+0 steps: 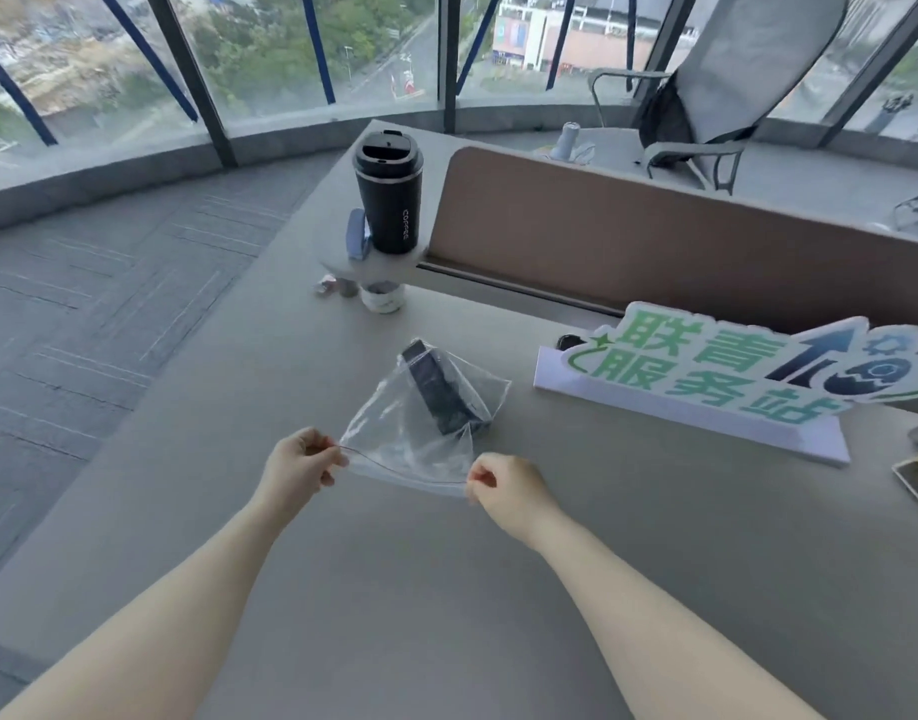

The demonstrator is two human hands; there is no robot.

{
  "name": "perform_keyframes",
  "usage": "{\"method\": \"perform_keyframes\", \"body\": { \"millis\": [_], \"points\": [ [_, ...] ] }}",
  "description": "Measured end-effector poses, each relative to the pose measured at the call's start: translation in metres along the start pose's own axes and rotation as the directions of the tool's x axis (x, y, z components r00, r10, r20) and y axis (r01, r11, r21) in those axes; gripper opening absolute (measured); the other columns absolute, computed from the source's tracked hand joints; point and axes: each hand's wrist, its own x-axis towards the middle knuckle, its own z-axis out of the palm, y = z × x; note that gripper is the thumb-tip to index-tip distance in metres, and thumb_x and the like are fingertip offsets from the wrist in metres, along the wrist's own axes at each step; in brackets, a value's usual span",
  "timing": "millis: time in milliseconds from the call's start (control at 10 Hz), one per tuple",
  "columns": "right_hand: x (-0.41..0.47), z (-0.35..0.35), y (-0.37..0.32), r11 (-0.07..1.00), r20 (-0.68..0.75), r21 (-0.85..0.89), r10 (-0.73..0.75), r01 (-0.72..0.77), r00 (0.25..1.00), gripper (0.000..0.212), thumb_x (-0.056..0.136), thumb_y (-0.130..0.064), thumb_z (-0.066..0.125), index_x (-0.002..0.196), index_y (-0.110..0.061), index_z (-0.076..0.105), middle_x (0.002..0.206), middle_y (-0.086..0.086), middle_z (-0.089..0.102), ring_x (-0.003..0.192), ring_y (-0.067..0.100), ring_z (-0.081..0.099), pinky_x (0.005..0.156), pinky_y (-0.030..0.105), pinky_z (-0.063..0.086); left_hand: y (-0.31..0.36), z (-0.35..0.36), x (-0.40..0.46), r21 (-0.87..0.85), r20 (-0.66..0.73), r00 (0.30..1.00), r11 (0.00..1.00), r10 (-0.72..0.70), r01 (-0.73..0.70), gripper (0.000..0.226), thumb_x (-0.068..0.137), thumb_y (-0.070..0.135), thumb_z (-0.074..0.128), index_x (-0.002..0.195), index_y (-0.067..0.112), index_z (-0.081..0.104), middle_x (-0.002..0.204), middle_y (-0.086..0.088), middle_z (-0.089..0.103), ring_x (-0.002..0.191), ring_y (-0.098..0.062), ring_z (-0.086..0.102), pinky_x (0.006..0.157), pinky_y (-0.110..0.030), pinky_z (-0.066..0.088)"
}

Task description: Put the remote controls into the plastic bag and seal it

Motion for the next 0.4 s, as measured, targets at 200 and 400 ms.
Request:
{"method": "perform_keyframes", "body": {
  "millis": [200, 400],
  "points": [
    [-0.028, -0.019, 0.007, 1.000, -0.027, 0.009, -0.003, 0.003, 1.000, 0.031, 0.090, -0.024, 0.061, 0.119, -0.018, 0.069, 0.113, 0.001, 0.074, 0.106, 0.019, 0.066, 0.089, 0.025, 0.047, 0.006, -0.005, -0.022, -0.004, -0.110, 0.994, 1.000, 0.024, -0.025, 0.022, 0.065, 0.022, 0.064, 0.085, 0.011, 0.068, 0.075, -0.006, 0.065, 0.054, -0.023, 0.057, 0.052, -0.027, 0.040],
    [-0.117, -0.087, 0.031, 0.963, -0.240, 0.265, 0.011, 0.054, 0.971, 0.016, 0.092, -0.022, 0.058, 0.092, -0.027, 0.074, 0.084, -0.005, 0.076, 0.066, 0.014, 0.071, 0.080, 0.041, 0.059, -0.034, -0.013, -0.061, 0.045, -0.392, 0.920, 0.999, -0.003, 0.022, 0.031, 0.072, 0.026, 0.057, 0.102, 0.022, 0.066, 0.102, -0.006, 0.071, 0.067, -0.026, 0.068, 0.080, -0.048, 0.055]
  ]
}}
